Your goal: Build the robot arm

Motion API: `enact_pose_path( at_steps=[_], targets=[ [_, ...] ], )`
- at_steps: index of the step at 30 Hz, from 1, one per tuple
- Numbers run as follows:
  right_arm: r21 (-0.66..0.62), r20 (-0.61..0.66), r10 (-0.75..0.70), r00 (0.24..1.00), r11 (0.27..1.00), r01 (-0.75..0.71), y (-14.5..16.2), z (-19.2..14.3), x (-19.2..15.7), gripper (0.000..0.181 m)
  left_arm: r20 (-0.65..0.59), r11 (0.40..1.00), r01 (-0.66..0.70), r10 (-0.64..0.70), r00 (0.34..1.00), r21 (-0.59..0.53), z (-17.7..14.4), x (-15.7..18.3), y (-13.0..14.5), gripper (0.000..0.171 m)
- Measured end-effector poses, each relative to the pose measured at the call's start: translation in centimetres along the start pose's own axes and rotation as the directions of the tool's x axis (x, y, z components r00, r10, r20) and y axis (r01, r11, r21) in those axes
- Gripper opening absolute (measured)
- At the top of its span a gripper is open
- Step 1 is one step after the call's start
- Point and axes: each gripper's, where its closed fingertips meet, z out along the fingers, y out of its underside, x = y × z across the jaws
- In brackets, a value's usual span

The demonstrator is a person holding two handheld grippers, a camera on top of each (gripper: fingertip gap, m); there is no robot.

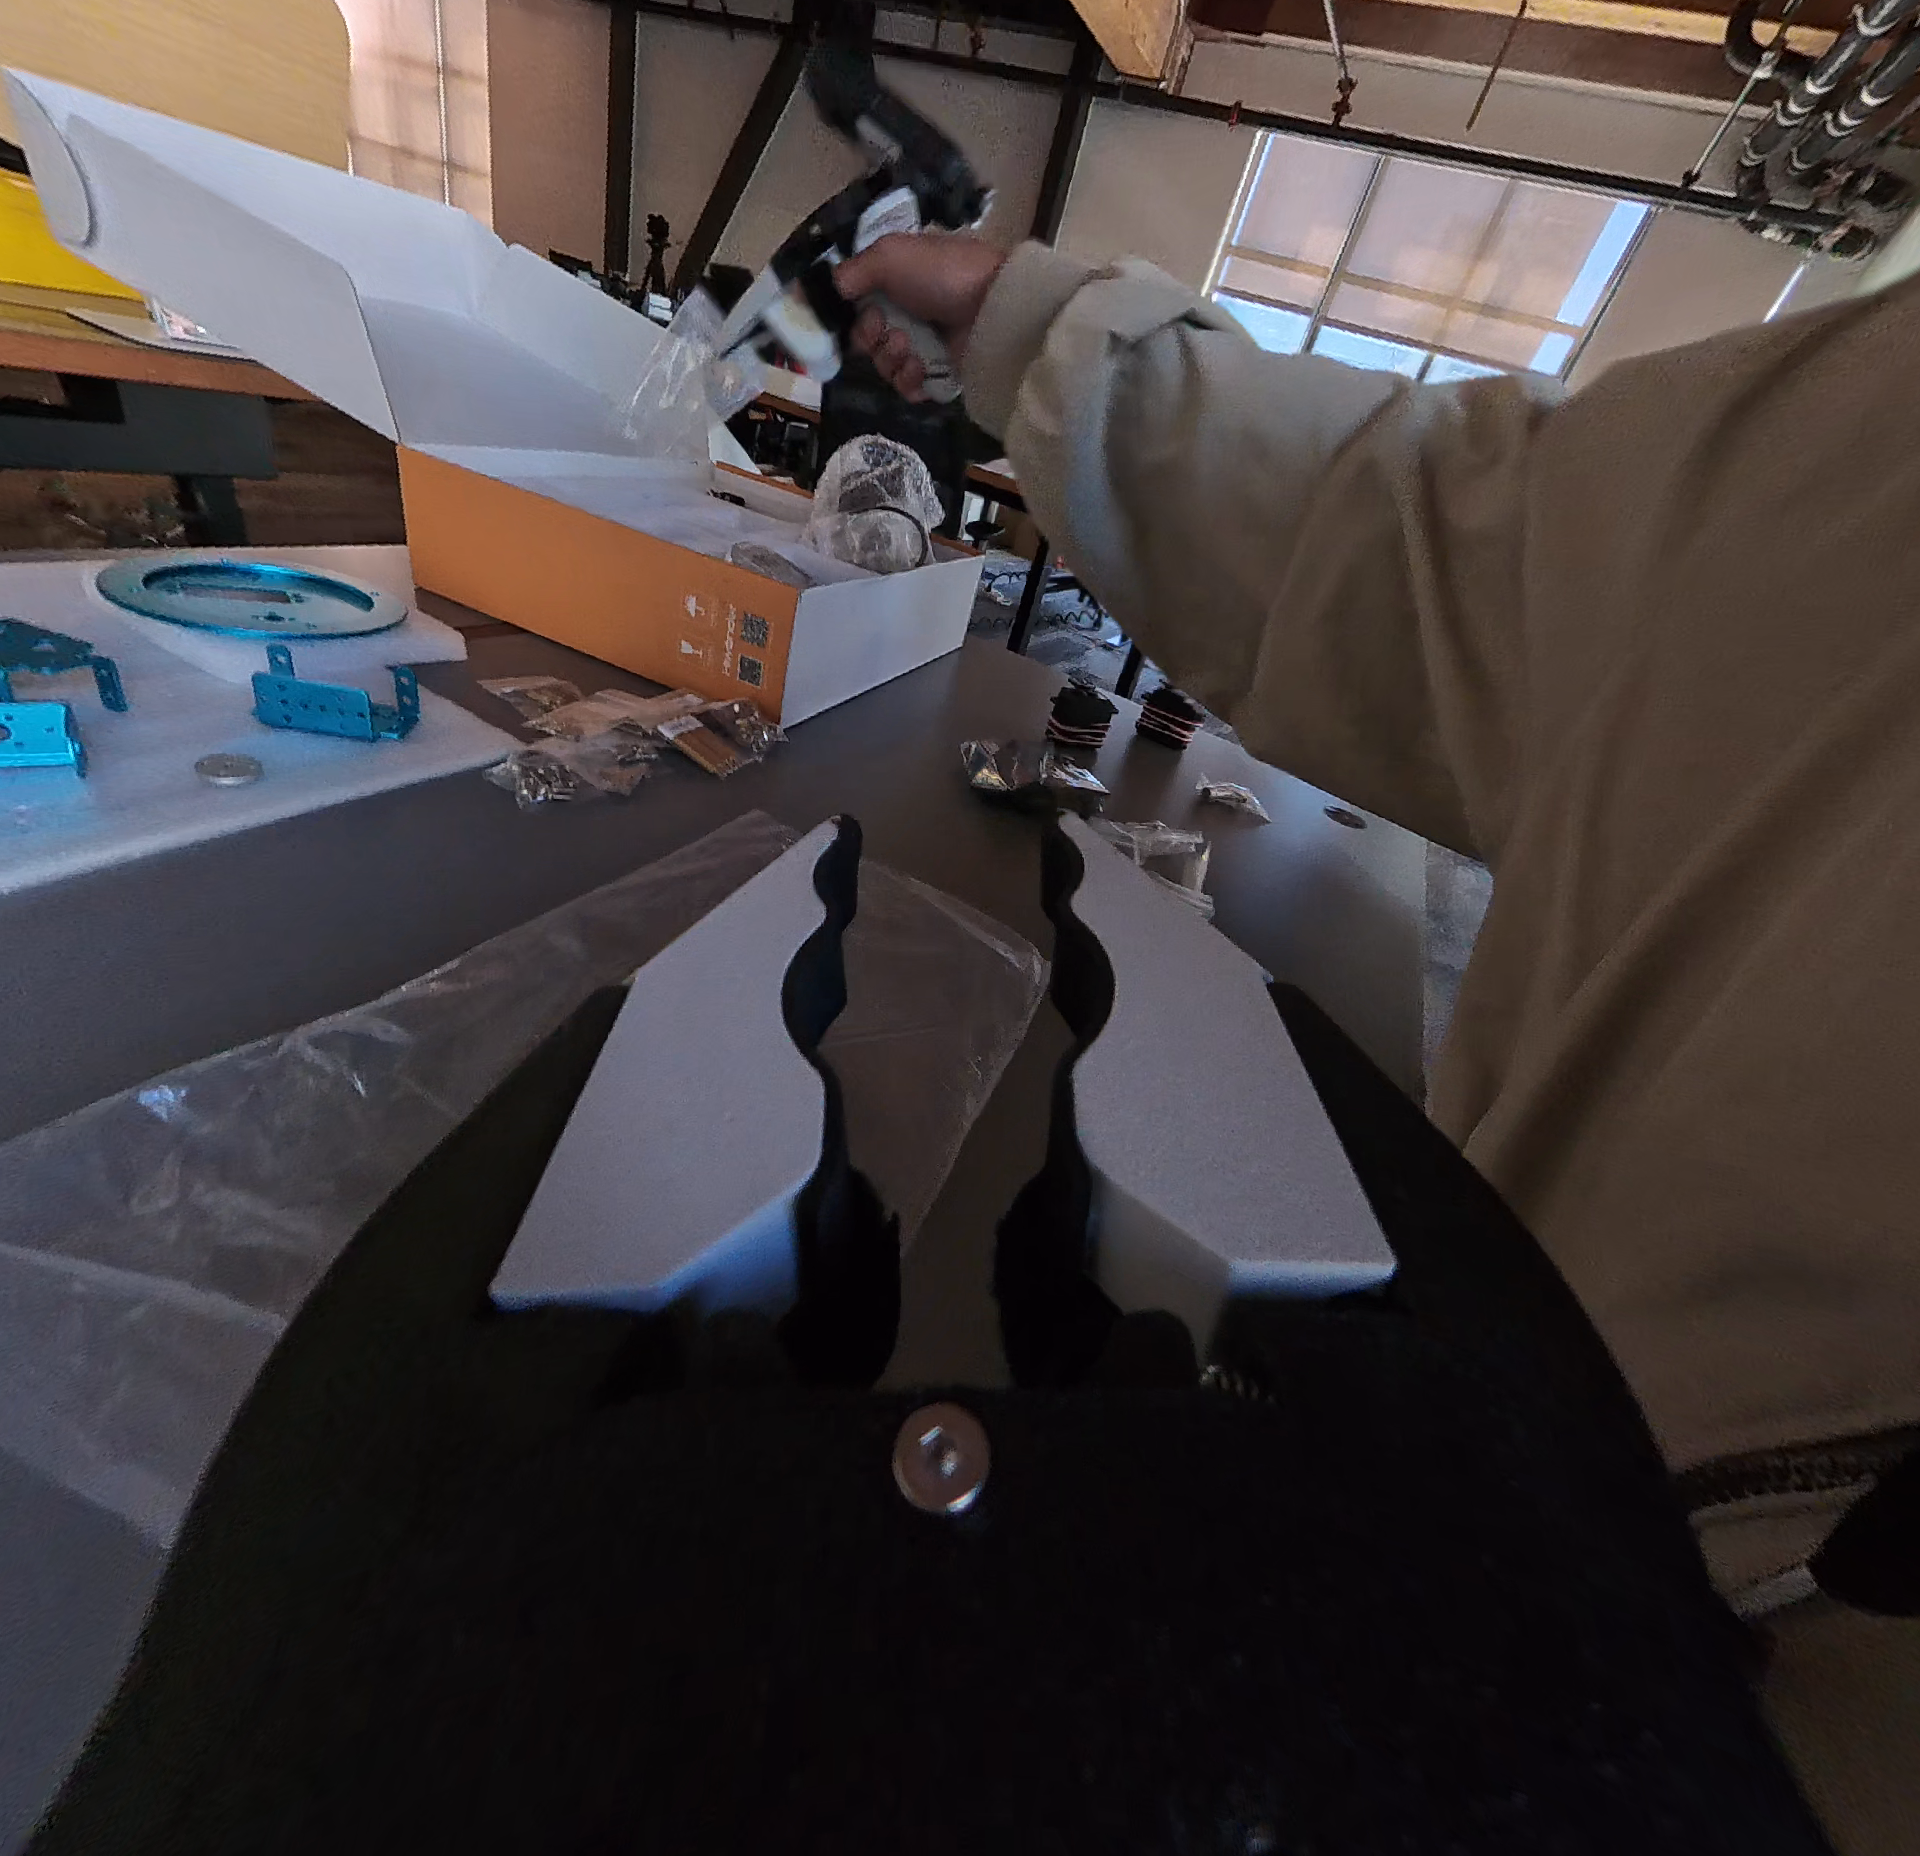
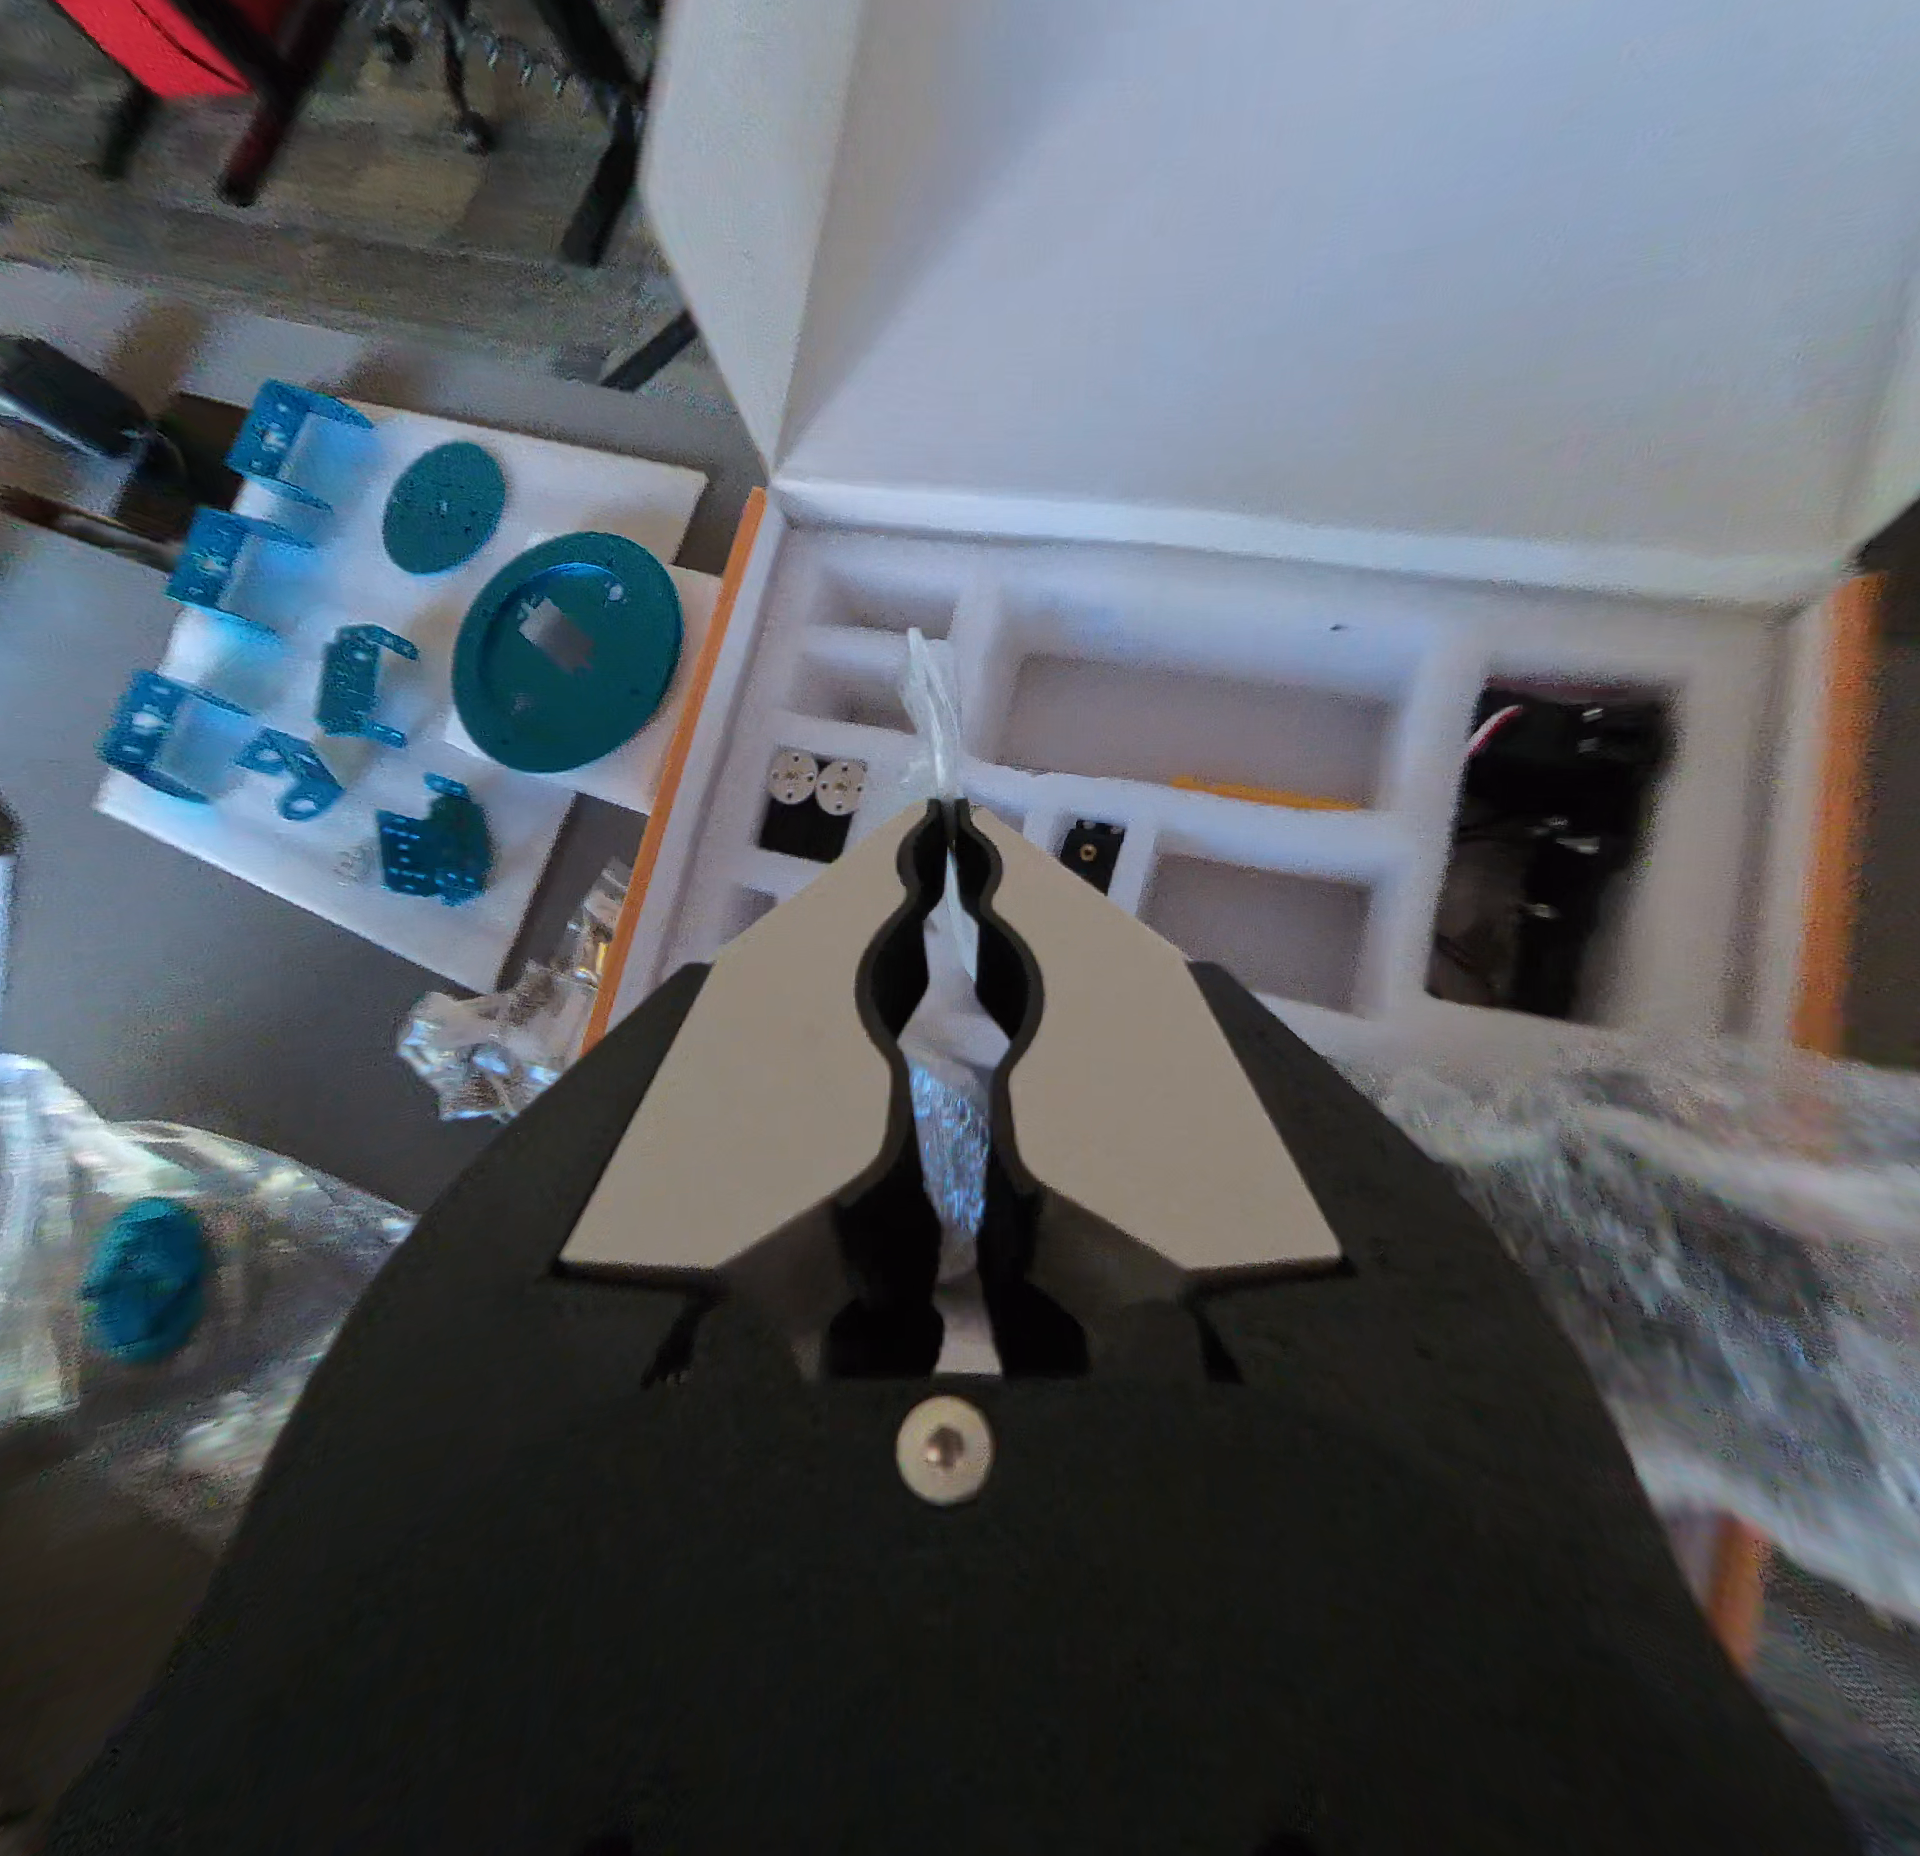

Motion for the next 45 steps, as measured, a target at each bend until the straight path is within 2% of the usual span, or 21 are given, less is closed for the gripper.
enact_pose_path(
  at_steps=[2,4,6,9,12,13,15,16,19,21,23,26,29,31,33,34,37,40,41,43,45],
  targets=[
    [-0.052,0.087,0.101,0.991,0.994,-0.096,-0.6,3.1,2.2,0.000,0.012,1.000,-0.028,0.028,1.000,-0.009,0.6,-0.1,-0.2,0.033],
    [-0.077,0.082,0.174,0.981,0.983,-0.168,-1.0,5.8,5.0,0.000,0.041,0.998,-0.052,0.053,0.998,-0.045,1.3,-0.4,-0.1,0.033],
    [-0.134,0.077,0.185,0.980,0.976,-0.173,-0.7,8.2,6.7,0.000,0.075,0.993,-0.091,0.097,0.993,-0.079,2.0,-0.6,0.0,0.033],
    [-0.342,0.056,0.114,0.992,0.936,-0.088,2.0,11.0,7.8,0.000,0.133,0.983,-0.142,0.157,0.979,-0.117,2.9,-0.8,0.0,0.033],
    [-0.455,-0.040,-0.072,0.997,0.889,0.046,3.3,11.5,9.7,0.013,0.148,0.976,-0.158,0.180,0.972,-0.152,4.3,-0.7,0.1,0.033],
    [-0.454,-0.064,-0.133,0.989,0.887,0.090,3.0,11.2,10.1,0.016,0.150,0.975,-0.160,0.183,0.972,-0.157,4.8,-0.6,0.0,0.033],
    [-0.431,-0.069,-0.216,0.974,0.887,0.166,2.1,9.4,9.7,0.048,0.133,0.973,-0.165,0.187,0.973,-0.164,5.9,-0.3,-0.3,0.033],
    [-0.423,-0.091,-0.246,0.965,0.887,0.186,1.6,7.8,9.6,0.053,0.116,0.971,-0.170,0.191,0.975,-0.170,6.5,-0.1,-0.5,0.033],
    [-0.324,-0.102,-0.355,0.929,0.895,0.306,0.2,0.9,6.5,0.051,0.083,0.964,-0.188,0.206,0.975,-0.186,7.8,0.2,-0.9,0.033],
    [-0.226,-0.082,-0.426,0.901,0.889,0.399,1.0,-4.6,2.3,0.047,0.062,0.961,-0.198,0.213,0.975,-0.191,8.8,0.6,-0.7,0.033],
    [-0.102,0.047,-0.458,0.888,0.882,0.460,5.2,-9.2,-4.0,0.042,0.040,0.958,-0.206,0.218,0.975,-0.197,9.8,1.1,-0.1,0.033],
    [-0.069,0.255,-0.411,0.875,0.895,0.440,17.3,-13.3,-11.0,0.043,-0.017,0.958,-0.175,0.175,0.984,-0.226,11.5,2.2,1.7,0.033],
    [-0.119,0.269,-0.347,0.899,0.914,0.388,30.2,-13.2,-12.7,0.040,-0.080,0.946,-0.126,0.107,0.991,-0.300,13.2,3.7,4.3,0.034],
    [-0.107,0.290,-0.309,0.906,0.930,0.351,36.0,-12.3,-14.2,0.040,-0.101,0.919,-0.095,0.061,0.993,-0.382,14.4,4.4,6.2,0.034],
    [-0.028,0.262,-0.291,0.920,0.951,0.308,38.2,-11.7,-15.2,0.032,-0.125,0.897,-0.076,0.023,0.992,-0.435,15.6,5.3,7.6,0.034],
    [-0.011,0.231,-0.324,0.917,0.942,0.336,39.0,-11.4,-15.2,0.027,-0.138,0.892,-0.070,0.008,0.990,-0.447,16.2,5.7,8.0,0.033],
    [-0.059,0.126,-0.452,0.883,0.885,0.461,40.9,-10.2,-13.7,0.024,-0.178,0.876,-0.071,-0.016,0.984,-0.476,17.3,7.1,8.5,0.033],
    [-0.085,0.154,-0.519,0.841,0.841,0.534,41.7,-9.4,-13.3,0.018,-0.206,0.874,-0.111,0.013,0.978,-0.474,17.9,8.2,8.3,0.033],
    [-0.081,0.157,-0.531,0.833,0.834,0.546,41.6,-9.3,-13.2,0.007,-0.213,0.872,-0.125,0.025,0.977,-0.473,18.0,8.4,8.3,0.033],
    [-0.075,0.182,-0.531,0.828,0.832,0.550,40.8,-9.5,-13.1,0.003,-0.226,0.865,-0.161,0.056,0.973,-0.476,18.2,8.7,8.4,0.033],
    [-0.005,0.255,-0.467,0.847,0.875,0.484,38.7,-10.9,-13.8,0.001,-0.246,0.860,-0.216,0.110,0.963,-0.462,18.6,8.9,8.1,0.033]
  ],
)
